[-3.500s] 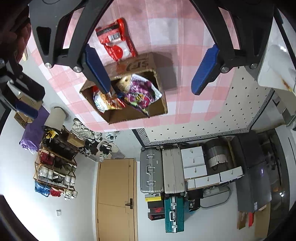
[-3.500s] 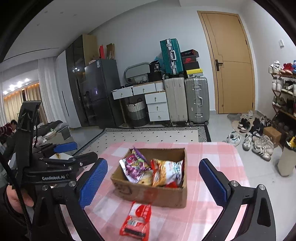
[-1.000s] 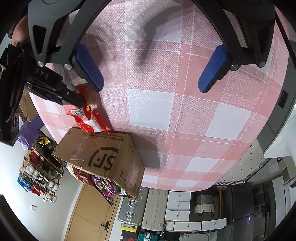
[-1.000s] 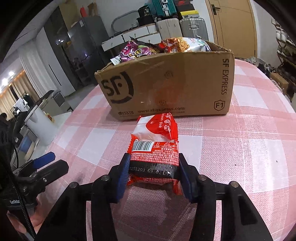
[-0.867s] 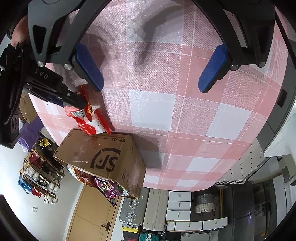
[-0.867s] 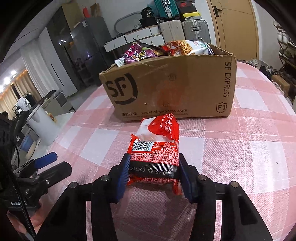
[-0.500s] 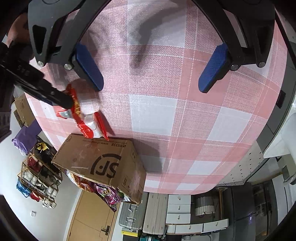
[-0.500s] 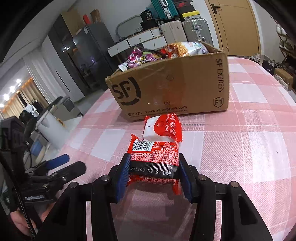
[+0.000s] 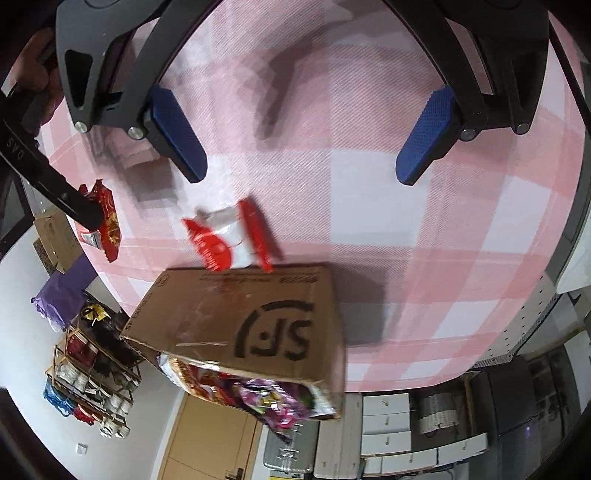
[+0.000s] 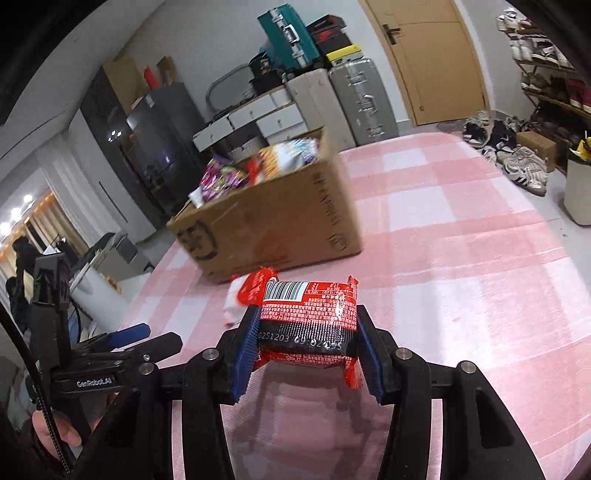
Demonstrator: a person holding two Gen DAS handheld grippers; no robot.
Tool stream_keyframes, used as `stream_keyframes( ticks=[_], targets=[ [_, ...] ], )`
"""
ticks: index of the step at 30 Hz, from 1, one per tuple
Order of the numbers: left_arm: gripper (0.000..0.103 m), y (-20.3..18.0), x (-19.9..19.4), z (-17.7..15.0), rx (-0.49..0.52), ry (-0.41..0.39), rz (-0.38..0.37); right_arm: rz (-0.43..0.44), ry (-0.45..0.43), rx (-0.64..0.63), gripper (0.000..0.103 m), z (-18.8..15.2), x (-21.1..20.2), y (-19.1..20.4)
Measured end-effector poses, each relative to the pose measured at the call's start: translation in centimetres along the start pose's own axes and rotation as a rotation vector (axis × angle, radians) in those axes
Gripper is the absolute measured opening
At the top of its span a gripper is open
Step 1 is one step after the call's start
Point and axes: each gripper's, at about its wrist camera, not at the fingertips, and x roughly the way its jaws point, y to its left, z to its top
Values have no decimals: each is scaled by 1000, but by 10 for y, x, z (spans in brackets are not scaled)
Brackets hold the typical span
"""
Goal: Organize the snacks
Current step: 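Grasp the red-and-white balloon-gum pack with the left tool while the right tool holds the biscuit pack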
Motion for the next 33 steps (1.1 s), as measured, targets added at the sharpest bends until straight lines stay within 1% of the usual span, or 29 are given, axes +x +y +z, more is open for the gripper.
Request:
stream_keyframes(
  ticks=[5, 10, 15, 17, 21, 27, 33],
  targets=[
    [102, -24, 15, 21, 30, 5, 0, -14, -22, -2, 50, 10, -6, -16],
    [102, -44, 33, 38, 44, 23, 3, -7, -36, 5, 50, 14, -6, -27],
    [102, -58, 47, 54, 61, 29, 23, 34, -29, 27, 50, 10, -2, -30],
    [102, -63, 53, 60, 62, 32, 24, 48, -24, 6, 50, 9, -1, -26],
    [102, -70, 66, 70, 60, 45, 39, 63, -46, -3, 50, 8, -3, -23],
    [101, -72, 83, 78, 45, 66, 60, 67, -42, -6, 50, 8, -2, -22],
    [99, -69, 87, 78, 40, 75, 52, 89, -53, 5, 50, 9, -6, -23]
  ],
)
